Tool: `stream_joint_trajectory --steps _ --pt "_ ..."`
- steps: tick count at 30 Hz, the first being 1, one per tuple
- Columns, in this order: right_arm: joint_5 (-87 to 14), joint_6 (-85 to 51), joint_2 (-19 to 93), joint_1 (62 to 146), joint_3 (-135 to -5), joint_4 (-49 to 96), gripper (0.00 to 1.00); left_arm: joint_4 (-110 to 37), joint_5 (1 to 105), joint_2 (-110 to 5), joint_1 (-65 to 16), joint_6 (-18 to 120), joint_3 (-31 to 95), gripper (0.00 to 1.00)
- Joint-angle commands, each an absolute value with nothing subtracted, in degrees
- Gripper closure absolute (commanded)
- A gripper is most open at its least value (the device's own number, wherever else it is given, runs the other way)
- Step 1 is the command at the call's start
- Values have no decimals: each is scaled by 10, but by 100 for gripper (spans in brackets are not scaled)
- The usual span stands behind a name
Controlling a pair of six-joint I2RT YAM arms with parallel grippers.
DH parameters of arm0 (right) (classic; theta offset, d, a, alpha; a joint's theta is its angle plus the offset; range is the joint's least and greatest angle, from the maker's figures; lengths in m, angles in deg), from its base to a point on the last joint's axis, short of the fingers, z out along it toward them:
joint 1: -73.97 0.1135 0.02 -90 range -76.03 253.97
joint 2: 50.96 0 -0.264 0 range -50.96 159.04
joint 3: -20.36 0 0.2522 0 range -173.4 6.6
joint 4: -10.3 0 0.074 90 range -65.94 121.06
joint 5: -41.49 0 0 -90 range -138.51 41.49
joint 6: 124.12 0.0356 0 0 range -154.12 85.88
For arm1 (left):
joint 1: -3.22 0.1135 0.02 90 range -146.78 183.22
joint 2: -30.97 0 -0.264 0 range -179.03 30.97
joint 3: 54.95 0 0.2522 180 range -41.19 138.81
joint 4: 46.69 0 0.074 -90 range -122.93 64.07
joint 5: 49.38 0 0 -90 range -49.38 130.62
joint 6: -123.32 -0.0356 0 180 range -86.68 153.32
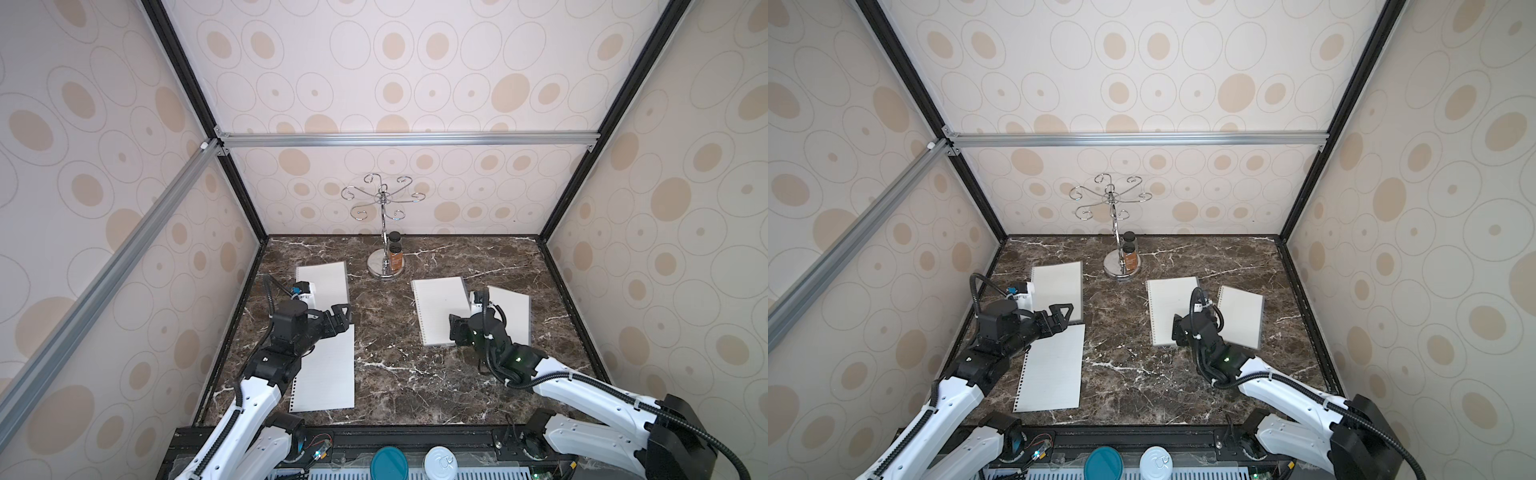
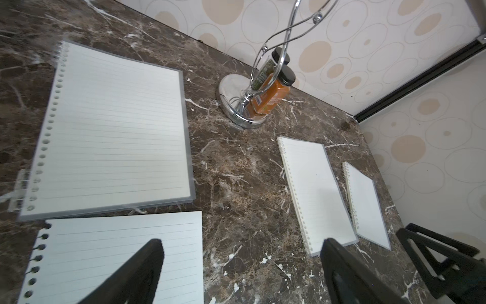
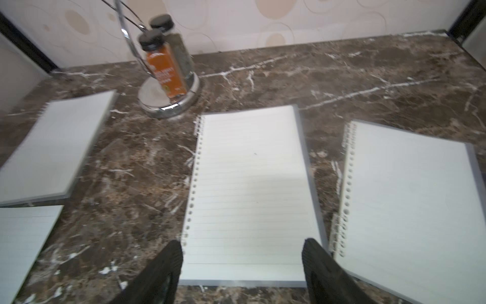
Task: Tear off pages from different notebooks
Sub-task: Move the notebook to the center of the board.
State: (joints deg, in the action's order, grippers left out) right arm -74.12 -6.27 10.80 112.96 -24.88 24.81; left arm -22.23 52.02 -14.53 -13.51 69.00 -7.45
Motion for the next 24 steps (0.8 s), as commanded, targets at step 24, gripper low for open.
stream_joint_trajectory --steps 24 --pt "-433 -82 355 881 -332 232 32 -601 472 -606 -374 805 4 5"
